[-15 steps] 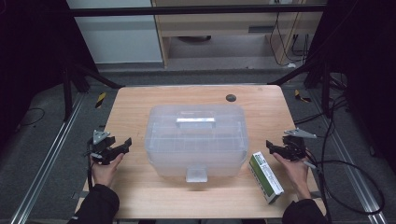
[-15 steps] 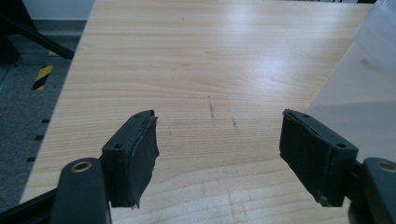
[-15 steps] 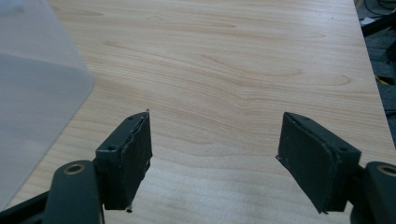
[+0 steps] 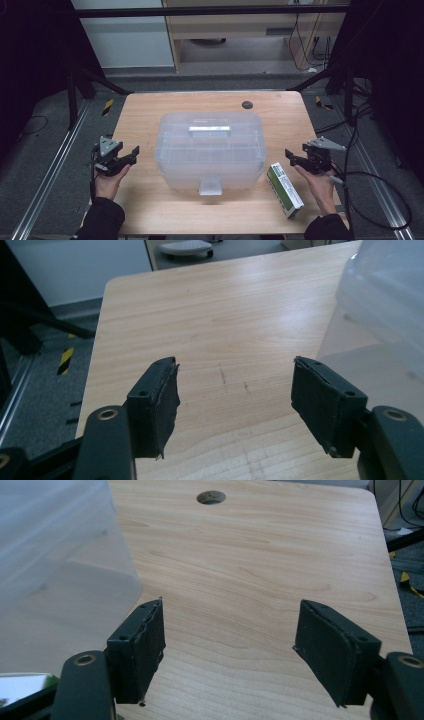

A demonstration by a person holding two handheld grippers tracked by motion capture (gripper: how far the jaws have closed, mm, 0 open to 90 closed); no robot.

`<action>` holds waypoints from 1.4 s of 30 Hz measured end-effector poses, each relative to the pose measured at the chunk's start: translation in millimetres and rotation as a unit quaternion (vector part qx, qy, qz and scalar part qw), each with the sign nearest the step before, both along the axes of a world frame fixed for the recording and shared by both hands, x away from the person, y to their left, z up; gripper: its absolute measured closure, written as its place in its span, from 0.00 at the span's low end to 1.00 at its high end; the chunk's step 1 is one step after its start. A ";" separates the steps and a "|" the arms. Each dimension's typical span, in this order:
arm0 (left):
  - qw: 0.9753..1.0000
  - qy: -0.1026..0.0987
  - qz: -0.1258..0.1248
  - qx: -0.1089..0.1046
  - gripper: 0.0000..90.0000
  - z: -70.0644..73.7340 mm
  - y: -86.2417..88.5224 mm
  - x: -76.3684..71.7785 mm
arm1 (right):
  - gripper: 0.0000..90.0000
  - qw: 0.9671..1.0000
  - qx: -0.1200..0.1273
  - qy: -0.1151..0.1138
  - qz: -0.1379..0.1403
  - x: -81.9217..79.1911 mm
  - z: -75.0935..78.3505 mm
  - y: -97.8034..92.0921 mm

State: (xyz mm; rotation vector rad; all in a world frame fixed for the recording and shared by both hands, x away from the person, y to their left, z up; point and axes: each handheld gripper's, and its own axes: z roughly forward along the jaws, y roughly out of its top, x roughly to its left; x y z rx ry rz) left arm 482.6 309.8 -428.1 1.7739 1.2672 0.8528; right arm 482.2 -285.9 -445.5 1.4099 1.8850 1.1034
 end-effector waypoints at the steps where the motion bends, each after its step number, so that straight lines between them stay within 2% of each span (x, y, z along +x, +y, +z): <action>1: 1.000 -0.008 0.001 0.003 0.38 3.0 -0.2 -0.8 | 0.34 1.000 -0.001 -0.003 0.000 -0.3 2.1 0.2; 4: 1.000 -0.019 -0.004 -0.010 0.40 8.9 0.6 -2.0 | 0.39 1.000 -0.007 -0.008 0.005 -1.4 7.4 1.3; 7: 0.999 -0.031 0.000 -0.007 0.40 16.8 1.1 -4.7 | 0.45 1.000 -0.020 -0.017 0.003 -4.0 12.1 3.9; 9: 0.999 -0.037 0.001 -0.011 0.40 21.2 2.0 -6.2 | 0.46 1.000 -0.019 -0.011 0.008 -4.7 16.3 5.0; 10: 0.999 -0.040 0.000 -0.011 0.40 23.8 2.3 -7.1 | 0.48 0.999 -0.025 -0.021 0.007 -6.7 20.0 6.1; 13: 0.999 -0.054 -0.007 -0.005 0.39 33.7 3.4 -10.2 | 0.49 0.999 -0.029 -0.033 0.010 -9.1 24.5 6.9; 16: 0.999 -0.053 -0.011 0.001 0.39 38.9 3.9 -11.4 | 0.49 0.999 -0.034 -0.039 0.005 -10.7 27.2 7.1; 18: 0.998 -0.054 -0.014 -0.004 0.39 43.7 4.9 -12.8 | 0.48 0.999 -0.030 -0.031 0.005 -11.5 29.3 7.3; 21: 0.998 -0.051 -0.028 -0.009 0.39 49.5 4.9 -14.0 | 0.48 0.999 -0.031 -0.037 0.011 -12.5 30.6 8.0; 24: 0.998 -0.049 -0.039 -0.006 0.38 53.9 2.3 -14.8 | 0.47 0.998 -0.040 -0.033 0.019 -12.4 31.3 10.8; 27: 0.997 -0.046 -0.054 0.010 0.38 56.8 -2.5 -15.0 | 0.47 0.999 -0.035 -0.025 0.031 -11.8 32.5 12.9; 31: 0.997 -0.047 -0.061 0.018 0.38 60.9 -4.7 -15.6 | 0.46 0.999 -0.031 -0.021 0.036 -11.6 33.8 13.4; 37: 0.995 -0.057 -0.078 0.025 0.38 77.6 -5.1 -16.0 | 0.45 0.999 -0.032 -0.014 0.041 -10.9 35.8 14.3; 42: 0.994 -0.061 -0.087 0.022 0.39 89.5 -7.9 -13.4 | 0.45 0.998 -0.033 -0.008 0.043 -10.7 37.6 14.6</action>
